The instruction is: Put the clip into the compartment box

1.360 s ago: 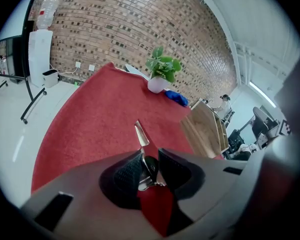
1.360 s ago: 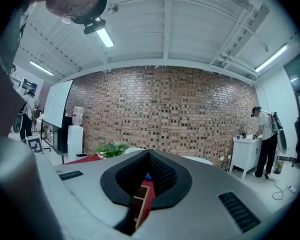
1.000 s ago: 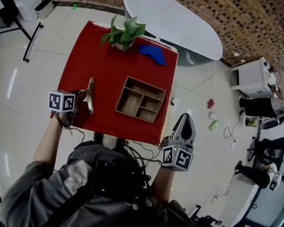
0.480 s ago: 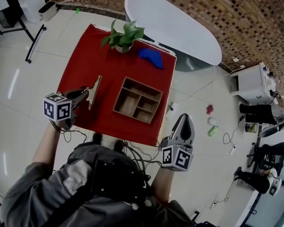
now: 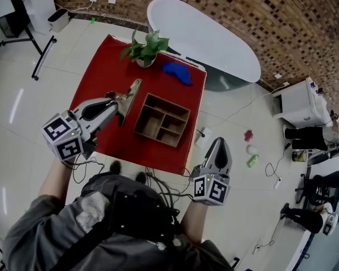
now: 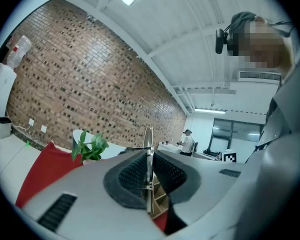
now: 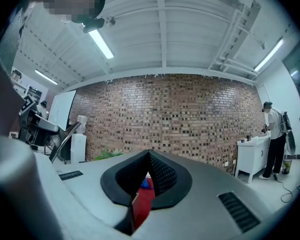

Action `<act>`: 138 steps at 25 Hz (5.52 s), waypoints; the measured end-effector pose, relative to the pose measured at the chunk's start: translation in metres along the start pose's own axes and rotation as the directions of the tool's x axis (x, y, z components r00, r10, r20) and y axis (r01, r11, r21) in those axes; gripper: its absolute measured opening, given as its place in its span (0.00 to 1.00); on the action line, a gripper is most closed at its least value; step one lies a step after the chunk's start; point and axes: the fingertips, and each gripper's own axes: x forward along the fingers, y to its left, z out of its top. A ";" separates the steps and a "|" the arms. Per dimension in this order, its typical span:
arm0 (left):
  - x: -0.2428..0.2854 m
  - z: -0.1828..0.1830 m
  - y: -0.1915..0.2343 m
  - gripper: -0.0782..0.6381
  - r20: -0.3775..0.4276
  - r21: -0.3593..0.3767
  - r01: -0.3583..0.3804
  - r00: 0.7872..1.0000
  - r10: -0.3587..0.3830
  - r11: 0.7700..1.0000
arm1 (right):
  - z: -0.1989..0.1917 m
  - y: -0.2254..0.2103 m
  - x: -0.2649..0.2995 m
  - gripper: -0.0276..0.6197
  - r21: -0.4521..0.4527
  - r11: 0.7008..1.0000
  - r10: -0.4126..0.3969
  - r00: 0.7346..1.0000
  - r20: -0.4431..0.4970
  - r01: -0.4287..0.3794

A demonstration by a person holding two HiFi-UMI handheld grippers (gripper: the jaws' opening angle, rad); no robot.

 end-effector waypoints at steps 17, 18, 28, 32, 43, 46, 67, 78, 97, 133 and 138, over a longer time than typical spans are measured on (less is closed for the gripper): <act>-0.006 0.035 -0.046 0.20 0.056 0.035 0.132 0.989 -0.134 0.991 | 0.022 -0.004 -0.019 0.05 0.002 0.999 -0.042 0.999 0.015 0.042; -0.007 0.036 -0.048 0.20 0.055 0.038 0.135 0.989 -0.137 0.990 | 0.023 -0.003 -0.020 0.05 0.002 0.999 -0.044 0.999 0.015 0.044; -0.004 0.036 -0.052 0.20 0.038 0.049 0.163 0.986 -0.164 0.986 | 0.027 -0.001 -0.029 0.05 -0.003 0.998 -0.057 0.998 0.009 0.057; 0.011 0.010 -0.063 0.20 0.010 0.025 0.190 0.982 -0.190 0.981 | 0.024 -0.013 -0.045 0.05 -0.002 0.997 -0.082 0.996 0.014 0.083; 0.116 -0.069 -0.085 0.20 -0.049 0.101 0.294 0.956 -0.291 0.950 | 0.005 -0.083 -0.066 0.05 -0.014 0.987 -0.162 0.987 -0.019 0.162; 0.146 -0.079 -0.088 0.20 -0.045 0.109 0.307 0.952 -0.304 0.945 | -0.004 -0.107 -0.065 0.05 -0.012 0.983 -0.181 0.983 -0.034 0.181; 0.238 -0.139 -0.051 0.21 -0.105 0.129 0.277 0.959 -0.264 0.952 | -0.041 -0.171 -0.042 0.05 0.035 0.975 -0.213 0.972 -0.102 0.217; 0.217 -0.158 -0.030 0.21 -0.155 0.122 0.225 0.966 -0.205 0.967 | -0.036 -0.144 -0.033 0.05 0.035 0.981 -0.186 0.978 -0.091 0.190; 0.176 -0.122 -0.048 0.32 -0.059 0.141 0.239 0.971 -0.233 0.961 | -0.027 -0.113 -0.046 0.05 0.043 0.985 -0.166 0.984 -0.058 0.168; -0.004 0.019 -0.068 0.15 0.169 0.227 -0.082 0.985 0.044 0.971 | 0.041 -0.001 -0.017 0.05 -0.002 0.988 0.154 0.984 0.085 -0.155; 0.000 0.020 -0.066 0.16 0.171 0.222 -0.092 0.984 0.054 0.971 | 0.036 -0.003 -0.012 0.05 0.007 0.987 0.162 0.984 0.077 -0.163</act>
